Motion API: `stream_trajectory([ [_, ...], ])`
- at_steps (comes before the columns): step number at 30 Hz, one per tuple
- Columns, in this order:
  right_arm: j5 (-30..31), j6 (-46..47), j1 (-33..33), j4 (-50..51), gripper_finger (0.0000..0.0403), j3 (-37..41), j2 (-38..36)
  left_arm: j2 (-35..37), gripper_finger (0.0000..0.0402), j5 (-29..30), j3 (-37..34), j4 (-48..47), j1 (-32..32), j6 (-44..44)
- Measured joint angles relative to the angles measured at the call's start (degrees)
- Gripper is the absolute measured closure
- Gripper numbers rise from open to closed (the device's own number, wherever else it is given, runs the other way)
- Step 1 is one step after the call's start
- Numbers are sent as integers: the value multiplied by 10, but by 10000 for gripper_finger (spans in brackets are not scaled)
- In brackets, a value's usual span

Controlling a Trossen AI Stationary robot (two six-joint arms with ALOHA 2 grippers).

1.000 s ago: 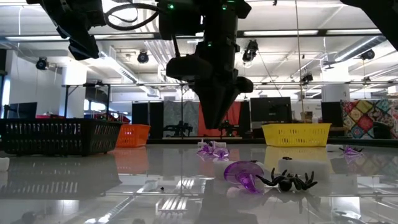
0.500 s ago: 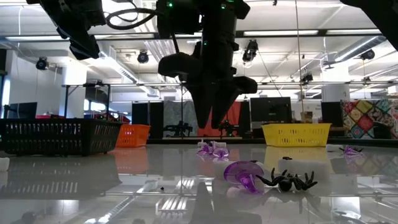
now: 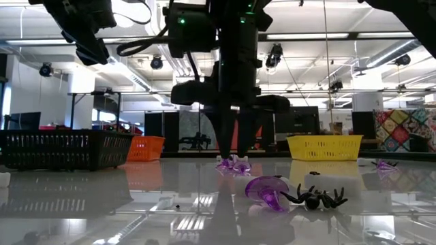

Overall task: Sort Halloween decoration
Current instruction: Put the violet witch hat into the orange bin

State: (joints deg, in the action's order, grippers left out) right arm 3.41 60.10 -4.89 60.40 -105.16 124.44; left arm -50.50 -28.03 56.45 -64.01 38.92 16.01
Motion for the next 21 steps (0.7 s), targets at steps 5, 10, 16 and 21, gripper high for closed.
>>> stream_trajectory([
  [5, -6, 19, 0, 0, 278, 0, 0, 0, 303, 0, 0, 0, 0, 0],
  [10, -19, 38, -1, 0, 294, 2, 0, 0, 303, 0, 0, 0, 0, 0],
  [16, -19, 54, -1, -1, 307, 4, 1, 0, 303, 0, 0, 0, 0, 13],
  [21, -21, 55, -1, -7, 323, 4, 9, 0, 303, 0, 0, 1, 0, 15],
])
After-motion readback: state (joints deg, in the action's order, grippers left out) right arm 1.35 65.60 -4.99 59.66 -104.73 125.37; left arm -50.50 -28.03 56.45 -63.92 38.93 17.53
